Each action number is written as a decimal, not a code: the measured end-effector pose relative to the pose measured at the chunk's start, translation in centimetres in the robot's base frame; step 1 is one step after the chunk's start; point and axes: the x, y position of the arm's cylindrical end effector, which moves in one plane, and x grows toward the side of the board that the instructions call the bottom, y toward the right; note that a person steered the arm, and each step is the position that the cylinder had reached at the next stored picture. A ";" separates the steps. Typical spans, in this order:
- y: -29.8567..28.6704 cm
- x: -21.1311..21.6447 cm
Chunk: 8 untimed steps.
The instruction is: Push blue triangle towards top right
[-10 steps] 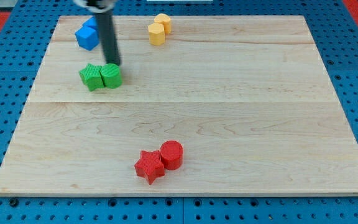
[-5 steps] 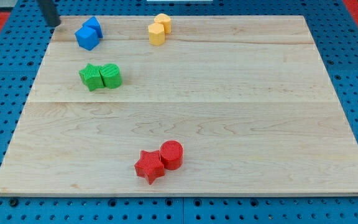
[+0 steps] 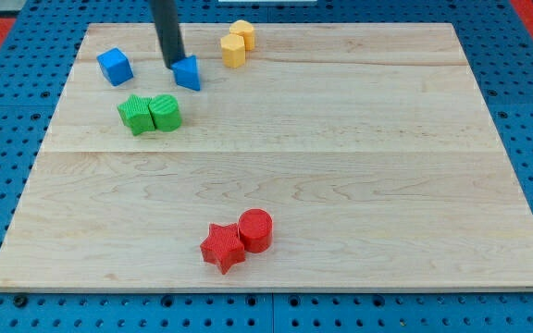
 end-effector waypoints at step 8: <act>12.9 4.1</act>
